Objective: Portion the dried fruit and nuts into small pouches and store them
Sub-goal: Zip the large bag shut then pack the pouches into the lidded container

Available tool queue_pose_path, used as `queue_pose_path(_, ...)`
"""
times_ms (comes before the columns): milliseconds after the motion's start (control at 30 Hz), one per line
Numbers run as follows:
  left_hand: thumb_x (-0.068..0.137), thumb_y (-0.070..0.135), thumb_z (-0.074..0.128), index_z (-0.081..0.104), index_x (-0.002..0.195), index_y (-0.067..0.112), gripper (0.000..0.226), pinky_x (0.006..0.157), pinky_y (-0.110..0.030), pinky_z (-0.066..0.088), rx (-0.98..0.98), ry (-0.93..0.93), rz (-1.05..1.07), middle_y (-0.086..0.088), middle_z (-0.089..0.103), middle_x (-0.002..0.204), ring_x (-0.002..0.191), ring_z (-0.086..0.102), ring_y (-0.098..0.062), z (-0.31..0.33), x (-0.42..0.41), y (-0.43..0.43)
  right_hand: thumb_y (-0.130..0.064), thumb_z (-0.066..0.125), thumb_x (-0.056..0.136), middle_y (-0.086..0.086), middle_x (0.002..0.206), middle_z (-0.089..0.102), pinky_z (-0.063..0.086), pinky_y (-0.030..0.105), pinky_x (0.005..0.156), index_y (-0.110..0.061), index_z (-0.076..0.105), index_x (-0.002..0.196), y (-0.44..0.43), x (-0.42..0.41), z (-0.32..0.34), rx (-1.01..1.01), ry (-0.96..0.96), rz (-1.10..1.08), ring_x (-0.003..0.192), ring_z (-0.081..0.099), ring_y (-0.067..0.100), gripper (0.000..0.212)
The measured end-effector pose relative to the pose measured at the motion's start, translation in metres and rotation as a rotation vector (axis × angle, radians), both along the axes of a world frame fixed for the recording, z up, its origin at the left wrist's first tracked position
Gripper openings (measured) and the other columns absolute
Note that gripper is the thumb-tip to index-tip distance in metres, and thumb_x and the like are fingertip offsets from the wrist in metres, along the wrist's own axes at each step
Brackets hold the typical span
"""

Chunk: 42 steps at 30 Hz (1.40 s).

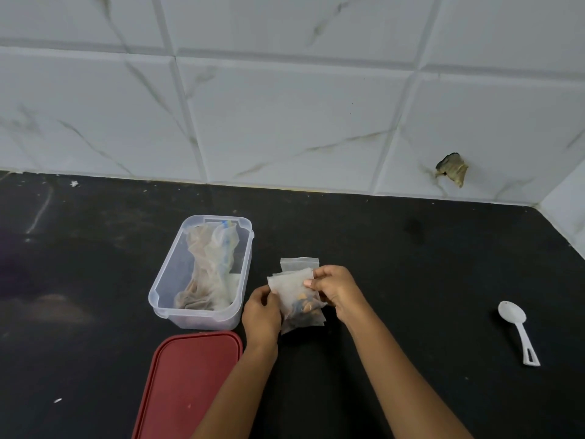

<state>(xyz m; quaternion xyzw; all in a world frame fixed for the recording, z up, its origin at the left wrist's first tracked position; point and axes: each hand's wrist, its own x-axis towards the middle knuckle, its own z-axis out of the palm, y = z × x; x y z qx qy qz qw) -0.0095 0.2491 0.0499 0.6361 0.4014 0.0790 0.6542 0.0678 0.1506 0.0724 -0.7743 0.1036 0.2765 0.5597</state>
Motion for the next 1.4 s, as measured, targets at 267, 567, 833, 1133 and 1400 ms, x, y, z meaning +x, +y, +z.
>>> queue_pose_path(267, 0.094, 0.008, 0.046, 0.057, 0.105, 0.016, 0.017, 0.074, -0.03, 0.05, 0.001, -0.096, 0.035, -0.003, 0.062, 0.098, 0.09, 0.06, -0.019, -0.001, -0.006, -0.007, -0.002, 0.066, 0.082, 0.008, 0.096, 0.066, 0.053, 0.026, 0.064, -0.016, 0.059, 0.077, -0.006, -0.006, -0.003, -0.001, -0.089, -0.007, 0.082, 0.064, 0.016, 0.016)
queue_pose_path(567, 0.091, 0.017, 0.056, 0.066, 0.097, 0.009, 0.014, 0.078, -0.035, 0.052, 0.063, -0.107, -0.003, -0.009, 0.068, 0.092, 0.086, 0.063, -0.022, 0.005, -0.001, -0.004, 0.001, 0.061, 0.085, 0.011, 0.087, 0.067, 0.055, 0.029, 0.063, -0.004, 0.062, 0.093, -0.018, -0.009, 0.017, 0.123, 0.043, -0.085, 0.076, 0.066, 0.02, 0.01)
queue_pose_path(833, 0.092, 0.016, 0.054, 0.061, 0.09, 0.017, 0.007, 0.083, -0.04, 0.053, 0.033, -0.008, -0.093, -0.006, 0.064, 0.093, 0.089, 0.061, -0.023, 0.03, 0.039, 0.008, 0.005, 0.06, 0.084, 0.015, 0.081, 0.063, 0.053, 0.039, 0.075, 0.003, 0.061, 0.09, -0.018, 0.013, 0.023, 0.367, 0.307, -0.251, 0.074, 0.061, 0.025, 0.007)
queue_pose_path(1133, 0.092, 0.016, 0.049, 0.058, 0.077, 0.029, 0.021, 0.083, -0.044, 0.055, -0.027, 0.093, -0.145, -0.011, 0.065, 0.101, 0.094, 0.062, -0.028, 0.019, 0.055, 0.018, 0.002, 0.053, 0.088, 0.006, 0.077, 0.061, 0.052, 0.036, 0.077, -0.011, 0.057, 0.078, -0.007, 0.019, 0.013, 0.144, 0.153, -0.176, 0.069, 0.058, 0.018, 0.017)
queue_pose_path(1400, 0.091, 0.012, 0.055, 0.062, 0.088, 0.017, 0.01, 0.085, -0.042, 0.054, 0.015, 0.048, -0.118, -0.007, 0.065, 0.096, 0.09, 0.062, -0.023, 0.024, 0.047, 0.016, 0.006, 0.057, 0.085, 0.009, 0.078, 0.062, 0.051, 0.03, 0.063, -0.004, 0.059, 0.086, -0.008, 0.017, 0.021, 0.151, 0.152, -0.172, 0.069, 0.059, 0.019, 0.011)
